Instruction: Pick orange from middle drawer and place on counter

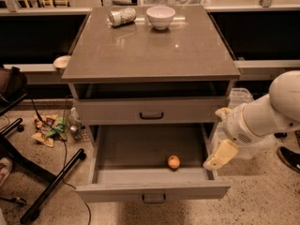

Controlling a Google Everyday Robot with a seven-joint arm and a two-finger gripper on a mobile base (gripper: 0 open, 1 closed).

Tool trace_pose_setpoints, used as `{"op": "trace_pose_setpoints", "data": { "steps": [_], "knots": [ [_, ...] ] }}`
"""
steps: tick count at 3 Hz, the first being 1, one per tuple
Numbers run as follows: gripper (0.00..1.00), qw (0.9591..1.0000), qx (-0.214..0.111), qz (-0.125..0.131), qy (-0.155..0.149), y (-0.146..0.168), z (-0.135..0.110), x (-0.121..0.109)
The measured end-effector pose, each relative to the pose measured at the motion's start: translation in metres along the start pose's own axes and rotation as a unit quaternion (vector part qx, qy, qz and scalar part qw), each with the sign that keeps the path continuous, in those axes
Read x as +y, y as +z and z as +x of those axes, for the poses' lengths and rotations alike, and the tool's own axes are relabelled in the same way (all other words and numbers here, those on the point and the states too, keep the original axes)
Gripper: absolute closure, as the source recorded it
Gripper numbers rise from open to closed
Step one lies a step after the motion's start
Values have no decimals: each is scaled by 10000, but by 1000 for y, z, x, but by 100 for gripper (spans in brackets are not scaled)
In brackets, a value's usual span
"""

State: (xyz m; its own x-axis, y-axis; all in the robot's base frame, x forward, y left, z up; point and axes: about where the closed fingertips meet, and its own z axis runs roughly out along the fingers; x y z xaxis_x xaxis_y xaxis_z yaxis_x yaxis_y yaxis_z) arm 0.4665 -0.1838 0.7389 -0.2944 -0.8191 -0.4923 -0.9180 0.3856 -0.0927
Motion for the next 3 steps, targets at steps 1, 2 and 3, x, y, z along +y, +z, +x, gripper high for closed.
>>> {"op": "trace_pose_setpoints", "data": {
  "steps": [1,2,3],
  "knots": [
    [0,9982,-474,296,218,58,19,-22],
    [0,9982,-472,294,217,58,18,-22],
    [0,9984,-434,253,275,69,21,-24]
  ]
}}
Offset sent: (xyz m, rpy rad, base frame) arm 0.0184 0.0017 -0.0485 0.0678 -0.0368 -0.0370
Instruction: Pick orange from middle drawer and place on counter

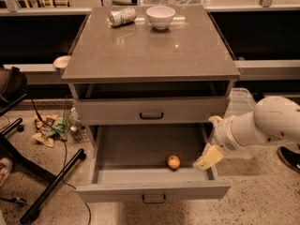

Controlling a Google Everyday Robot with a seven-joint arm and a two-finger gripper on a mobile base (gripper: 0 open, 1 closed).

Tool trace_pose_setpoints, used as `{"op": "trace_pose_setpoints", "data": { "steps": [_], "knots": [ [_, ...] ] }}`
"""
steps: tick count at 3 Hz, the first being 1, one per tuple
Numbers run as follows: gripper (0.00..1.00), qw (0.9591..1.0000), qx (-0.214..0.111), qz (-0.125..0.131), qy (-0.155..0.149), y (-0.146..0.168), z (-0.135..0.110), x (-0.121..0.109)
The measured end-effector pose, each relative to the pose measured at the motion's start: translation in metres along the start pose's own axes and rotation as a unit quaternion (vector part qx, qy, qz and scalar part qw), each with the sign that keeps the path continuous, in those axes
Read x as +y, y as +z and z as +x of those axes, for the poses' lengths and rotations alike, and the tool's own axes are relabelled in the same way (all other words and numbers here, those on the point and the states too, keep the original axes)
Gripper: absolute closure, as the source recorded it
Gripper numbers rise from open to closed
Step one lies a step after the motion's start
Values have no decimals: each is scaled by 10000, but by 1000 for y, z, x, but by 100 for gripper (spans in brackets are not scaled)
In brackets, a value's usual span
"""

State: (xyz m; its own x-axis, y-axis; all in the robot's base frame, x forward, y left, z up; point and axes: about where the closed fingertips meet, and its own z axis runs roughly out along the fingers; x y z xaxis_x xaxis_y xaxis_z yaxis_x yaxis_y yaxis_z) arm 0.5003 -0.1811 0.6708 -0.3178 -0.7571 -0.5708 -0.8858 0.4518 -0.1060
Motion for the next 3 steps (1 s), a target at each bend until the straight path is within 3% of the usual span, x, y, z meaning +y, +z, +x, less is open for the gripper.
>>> {"op": "trace_pose_setpoints", "data": {
  "steps": [1,3],
  "knots": [
    [0,9998,-42,-188,5,40,12,-13],
    [0,9960,-32,-826,351,138,55,-22]
  ]
}}
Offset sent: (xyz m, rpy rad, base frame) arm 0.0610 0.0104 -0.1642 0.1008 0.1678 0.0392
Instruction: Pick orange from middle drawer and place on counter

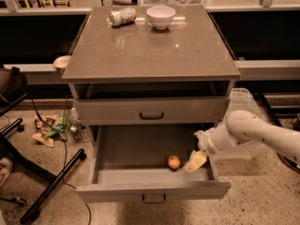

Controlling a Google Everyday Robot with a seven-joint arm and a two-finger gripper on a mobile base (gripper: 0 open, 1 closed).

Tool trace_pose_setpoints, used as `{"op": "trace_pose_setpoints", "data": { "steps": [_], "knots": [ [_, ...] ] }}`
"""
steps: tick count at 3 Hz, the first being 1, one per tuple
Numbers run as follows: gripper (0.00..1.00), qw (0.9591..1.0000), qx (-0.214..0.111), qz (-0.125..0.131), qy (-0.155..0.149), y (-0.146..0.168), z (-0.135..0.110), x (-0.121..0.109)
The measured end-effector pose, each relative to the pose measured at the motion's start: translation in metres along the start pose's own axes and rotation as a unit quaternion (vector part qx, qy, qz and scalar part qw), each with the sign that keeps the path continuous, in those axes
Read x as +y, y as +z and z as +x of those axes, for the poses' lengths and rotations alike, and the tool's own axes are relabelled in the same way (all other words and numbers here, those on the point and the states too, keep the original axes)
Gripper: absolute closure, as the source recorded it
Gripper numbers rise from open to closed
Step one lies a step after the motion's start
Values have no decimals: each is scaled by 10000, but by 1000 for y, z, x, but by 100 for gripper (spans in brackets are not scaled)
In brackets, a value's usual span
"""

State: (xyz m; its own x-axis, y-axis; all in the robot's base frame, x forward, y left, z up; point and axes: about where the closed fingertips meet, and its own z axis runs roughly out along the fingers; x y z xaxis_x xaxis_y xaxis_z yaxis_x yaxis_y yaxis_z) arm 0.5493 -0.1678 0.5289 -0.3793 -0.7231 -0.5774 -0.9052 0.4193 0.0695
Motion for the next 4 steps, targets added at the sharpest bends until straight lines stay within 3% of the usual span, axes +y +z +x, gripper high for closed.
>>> {"op": "trace_pose_setpoints", "data": {
  "steps": [2,3,4],
  "knots": [
    [0,9992,-396,-57,-80,51,9,-14],
    [0,9959,-837,-118,-326,87,9,-22],
    [0,9959,-837,-118,-326,87,9,-22]
  ]
}}
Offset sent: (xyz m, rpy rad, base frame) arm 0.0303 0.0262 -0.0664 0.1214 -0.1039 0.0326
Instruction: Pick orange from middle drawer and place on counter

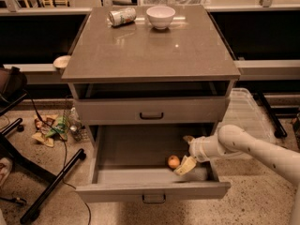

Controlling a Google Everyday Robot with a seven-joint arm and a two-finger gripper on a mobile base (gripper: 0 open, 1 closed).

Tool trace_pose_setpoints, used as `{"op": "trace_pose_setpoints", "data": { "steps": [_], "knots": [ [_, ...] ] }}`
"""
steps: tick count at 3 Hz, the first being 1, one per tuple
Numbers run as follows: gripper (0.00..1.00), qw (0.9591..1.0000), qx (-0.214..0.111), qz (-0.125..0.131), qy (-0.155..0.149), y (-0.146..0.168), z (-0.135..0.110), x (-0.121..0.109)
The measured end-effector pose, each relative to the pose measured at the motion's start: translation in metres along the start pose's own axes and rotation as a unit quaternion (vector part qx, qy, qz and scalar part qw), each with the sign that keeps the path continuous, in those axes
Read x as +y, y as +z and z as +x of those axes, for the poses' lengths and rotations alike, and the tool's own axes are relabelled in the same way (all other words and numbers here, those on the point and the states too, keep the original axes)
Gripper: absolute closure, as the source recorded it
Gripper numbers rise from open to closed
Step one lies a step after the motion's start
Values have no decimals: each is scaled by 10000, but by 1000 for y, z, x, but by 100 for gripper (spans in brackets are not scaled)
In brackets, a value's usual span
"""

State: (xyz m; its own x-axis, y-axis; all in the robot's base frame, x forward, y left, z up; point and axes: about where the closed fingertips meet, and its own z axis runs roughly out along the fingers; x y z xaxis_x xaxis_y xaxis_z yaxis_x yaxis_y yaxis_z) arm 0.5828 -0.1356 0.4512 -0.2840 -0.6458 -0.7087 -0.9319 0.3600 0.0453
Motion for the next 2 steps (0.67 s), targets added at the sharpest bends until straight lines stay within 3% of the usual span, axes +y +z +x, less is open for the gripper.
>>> {"op": "trace_pose_setpoints", "data": {
  "steps": [2],
  "knots": [
    [0,9990,-384,-14,-248,32,8,-12]
  ]
}}
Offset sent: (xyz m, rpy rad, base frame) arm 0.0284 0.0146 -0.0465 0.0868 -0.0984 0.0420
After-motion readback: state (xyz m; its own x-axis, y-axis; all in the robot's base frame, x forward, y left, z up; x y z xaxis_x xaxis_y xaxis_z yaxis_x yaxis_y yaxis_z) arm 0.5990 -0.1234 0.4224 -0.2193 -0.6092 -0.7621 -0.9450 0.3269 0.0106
